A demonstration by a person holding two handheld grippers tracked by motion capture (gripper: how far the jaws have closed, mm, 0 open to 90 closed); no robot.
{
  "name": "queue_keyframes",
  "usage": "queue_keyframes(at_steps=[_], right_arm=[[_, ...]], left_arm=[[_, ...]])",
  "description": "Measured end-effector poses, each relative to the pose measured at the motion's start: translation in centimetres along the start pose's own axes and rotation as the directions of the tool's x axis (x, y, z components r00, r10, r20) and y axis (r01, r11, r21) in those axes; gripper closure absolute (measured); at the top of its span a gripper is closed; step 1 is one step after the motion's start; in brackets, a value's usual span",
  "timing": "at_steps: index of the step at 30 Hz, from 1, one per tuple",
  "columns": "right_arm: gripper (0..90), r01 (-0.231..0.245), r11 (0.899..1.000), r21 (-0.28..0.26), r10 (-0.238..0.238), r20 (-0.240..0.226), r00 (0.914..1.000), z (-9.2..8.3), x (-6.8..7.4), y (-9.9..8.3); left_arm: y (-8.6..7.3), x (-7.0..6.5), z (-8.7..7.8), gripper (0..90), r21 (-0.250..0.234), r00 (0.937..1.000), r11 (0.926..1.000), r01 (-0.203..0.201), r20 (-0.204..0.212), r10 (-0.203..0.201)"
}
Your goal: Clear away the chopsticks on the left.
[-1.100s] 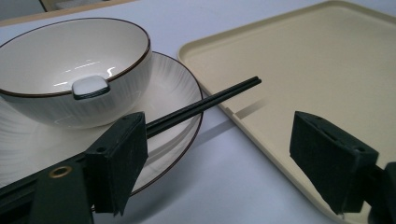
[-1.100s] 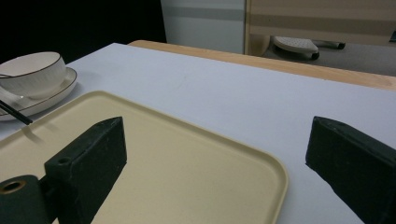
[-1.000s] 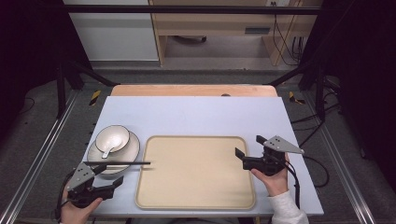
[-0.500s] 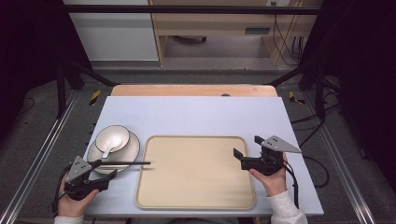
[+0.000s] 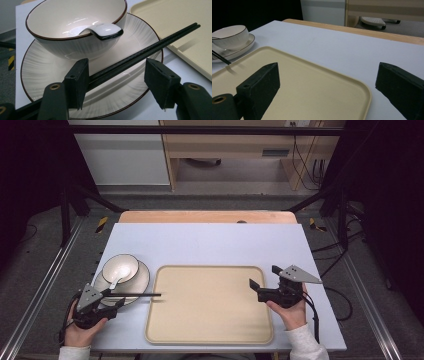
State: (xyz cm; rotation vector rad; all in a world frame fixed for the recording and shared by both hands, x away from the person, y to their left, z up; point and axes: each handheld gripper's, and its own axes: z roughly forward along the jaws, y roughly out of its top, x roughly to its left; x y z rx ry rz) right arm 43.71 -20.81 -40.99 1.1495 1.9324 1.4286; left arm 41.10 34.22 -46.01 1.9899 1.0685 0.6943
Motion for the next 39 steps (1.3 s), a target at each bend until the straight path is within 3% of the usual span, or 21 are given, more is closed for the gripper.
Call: queue_keyframes(at_steps=[14,27,39], right_arm=[[5.7,-0.002,1.0,-0.004,0.002,0.005,1.0,-0.09,0.04,0.1],[5.6,0.001,1.0,0.002,-0.001,0.002,1.0,0.0,0.06,0.04],[5.6,0.0,1.0,-0.001,0.0,0.004,1.0,-0.09,0.02,0.11]], left_arm=[[-0.1,-0.1,0.02,46.1,0.025,1.0,0.9997,-0.006,-0.006,0.007],[-0.08,-0.15,-0.14,61.0,0.045,0.9996,0.9989,-0.015,0.026,0.014],[0.14,-0.5,-0.17,68.3,0.053,0.9989,0.9983,-0.023,0.041,0.021]])
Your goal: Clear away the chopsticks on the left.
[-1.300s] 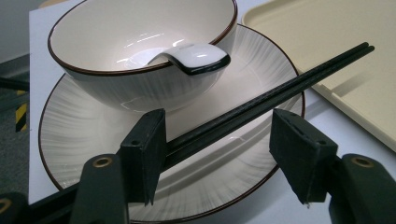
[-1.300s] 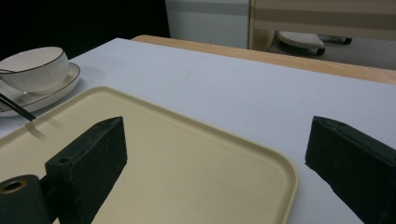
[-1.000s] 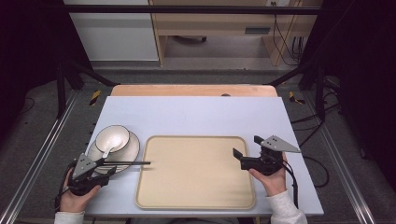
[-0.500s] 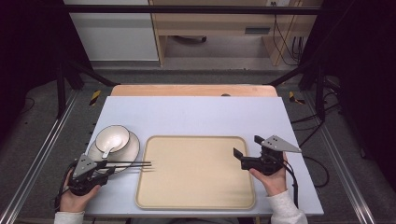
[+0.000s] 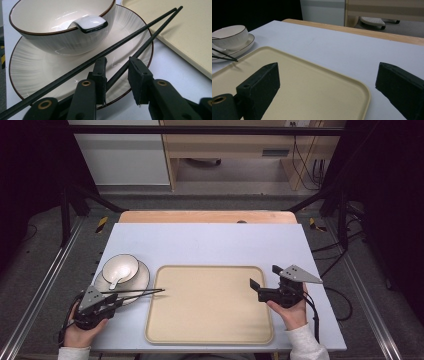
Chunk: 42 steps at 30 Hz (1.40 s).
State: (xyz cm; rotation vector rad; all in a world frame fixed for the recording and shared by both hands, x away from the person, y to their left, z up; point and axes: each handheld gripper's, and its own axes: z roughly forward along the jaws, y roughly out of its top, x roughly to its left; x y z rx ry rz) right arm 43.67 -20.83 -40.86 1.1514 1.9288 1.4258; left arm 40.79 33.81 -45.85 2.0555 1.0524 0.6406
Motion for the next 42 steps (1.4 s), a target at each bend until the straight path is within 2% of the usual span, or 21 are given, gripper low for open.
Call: queue_keyframes(at_steps=[10,14,34,42], right_arm=[[5.5,0.01,1.0,0.002,-0.01,0.001,0.9999,0.1,-0.1,-0.1],[5.5,0.0,1.0,0.003,0.0,0.001,1.0,0.1,-0.1,-0.1],[5.4,0.003,1.0,0.003,-0.003,0.0,1.0,0.1,-0.1,0.0],[5.4,0.004,1.0,0.006,-0.004,-0.001,1.0,0.1,0.0,0.0]], left_arm=[[0.2,-0.2,-0.1,74.6,0.018,1.0,0.9998,-0.007,0.004,0.007],[0.3,-0.3,0.0,75.7,0.023,0.9999,0.9997,-0.01,0.002,0.01],[0.8,-0.9,0.5,83.9,0.034,0.9999,0.9994,0.012,0.008,-0.013],[1.2,-0.9,0.9,79.3,0.045,0.9996,0.9987,0.026,0.014,-0.026]])
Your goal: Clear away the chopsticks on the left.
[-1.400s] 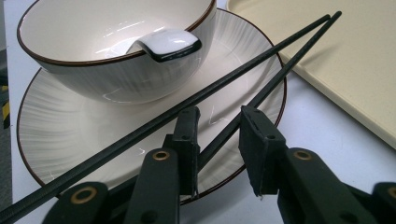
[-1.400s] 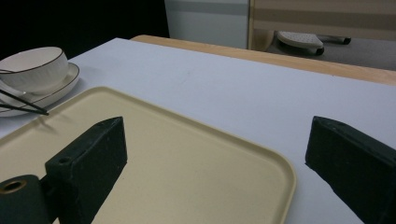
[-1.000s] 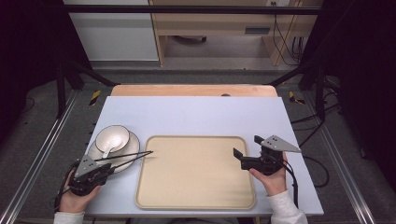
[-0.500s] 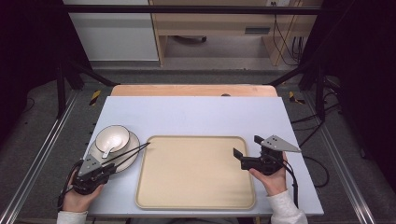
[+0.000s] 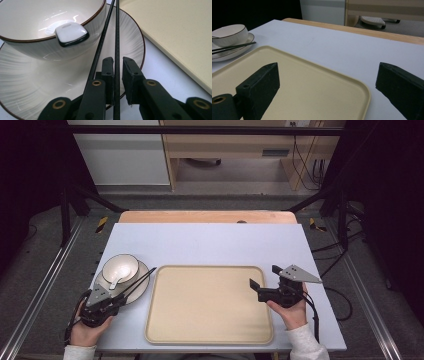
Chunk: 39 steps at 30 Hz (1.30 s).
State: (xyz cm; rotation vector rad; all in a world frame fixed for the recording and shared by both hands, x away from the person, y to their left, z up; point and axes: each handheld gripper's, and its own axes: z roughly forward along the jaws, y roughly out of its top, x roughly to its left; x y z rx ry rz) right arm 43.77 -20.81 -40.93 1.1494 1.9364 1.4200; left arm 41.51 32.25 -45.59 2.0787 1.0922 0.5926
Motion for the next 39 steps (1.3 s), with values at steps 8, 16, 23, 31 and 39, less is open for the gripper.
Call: queue_keyframes(at_steps=[8,16,23,31,39], right_arm=[[5.4,0.0,1.0,-0.002,0.0,0.0,1.0,0.0,0.0,0.0],[5.3,0.0,1.0,0.0,0.0,0.0,1.0,0.0,0.0,0.0],[5.2,-0.006,1.0,-0.003,0.006,0.003,1.0,-0.1,0.0,0.0],[4.5,0.0,1.0,-0.014,0.0,0.004,1.0,-0.2,0.0,0.1],[4.3,-0.005,1.0,-0.017,0.005,0.011,0.9999,-0.3,-0.1,0.1]], left_arm=[[0.2,0.1,0.5,83.4,0.027,0.9998,0.9995,0.018,0.011,-0.018],[0.5,-0.3,0.4,85.4,0.021,0.9995,0.9995,0.025,0.019,-0.026],[0.9,-1.1,-0.3,85.5,-0.019,0.9996,0.9995,0.027,0.008,-0.027],[1.5,-2.7,-0.9,85.5,-0.068,0.999,0.9968,0.042,-0.01,-0.043],[2.0,-4.3,-1.3,85.5,-0.116,0.9952,0.9893,0.089,-0.032,-0.093]])
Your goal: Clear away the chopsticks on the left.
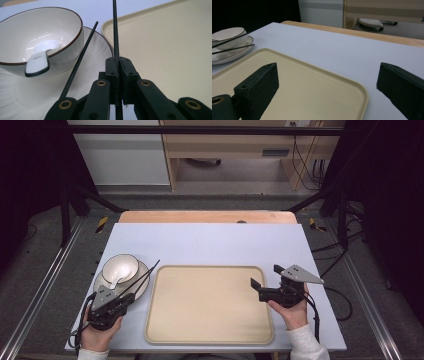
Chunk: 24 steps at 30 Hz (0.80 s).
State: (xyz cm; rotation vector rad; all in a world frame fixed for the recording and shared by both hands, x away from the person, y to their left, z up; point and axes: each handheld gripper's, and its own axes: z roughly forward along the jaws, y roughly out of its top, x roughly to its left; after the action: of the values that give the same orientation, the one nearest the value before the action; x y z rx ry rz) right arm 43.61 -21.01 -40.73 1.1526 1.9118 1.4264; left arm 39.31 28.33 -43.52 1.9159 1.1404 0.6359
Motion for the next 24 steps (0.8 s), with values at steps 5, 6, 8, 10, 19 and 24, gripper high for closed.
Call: queue_keyframes(at_steps=[5,6,8,10,19,24], right_arm=[[4.1,0.0,1.0,0.003,0.0,0.004,1.0,0.0,0.0,-0.1],[4.0,-0.001,1.0,0.003,0.001,0.006,1.0,0.1,0.1,0.0],[3.8,0.0,1.0,0.004,0.0,0.009,1.0,0.1,0.1,0.0],[3.8,0.0,1.0,0.0,0.0,0.013,0.9999,0.0,0.0,0.0],[3.8,-0.004,1.0,-0.005,0.004,0.019,0.9998,0.0,0.0,0.0],[3.8,-0.004,1.0,0.005,0.004,0.016,0.9999,0.2,0.1,-0.1]], left_arm=[[0.3,-1.2,-0.2,85.5,-0.02,0.9993,0.9993,0.032,-0.015,-0.033],[0.4,-1.5,-0.2,85.5,-0.028,0.9993,0.9991,0.033,-0.014,-0.033],[0.6,-2.0,-0.3,85.5,-0.029,0.9993,0.9993,0.025,-0.026,-0.026],[0.8,-2.3,-0.3,85.5,-0.039,0.9989,0.9985,0.039,-0.023,-0.04],[2.3,-3.7,0.2,85.5,-0.08,0.99,0.9921,0.097,-0.094,-0.105],[3.7,-4.9,1.0,85.5,-0.107,0.9851,0.9862,0.127,-0.102,-0.138]])
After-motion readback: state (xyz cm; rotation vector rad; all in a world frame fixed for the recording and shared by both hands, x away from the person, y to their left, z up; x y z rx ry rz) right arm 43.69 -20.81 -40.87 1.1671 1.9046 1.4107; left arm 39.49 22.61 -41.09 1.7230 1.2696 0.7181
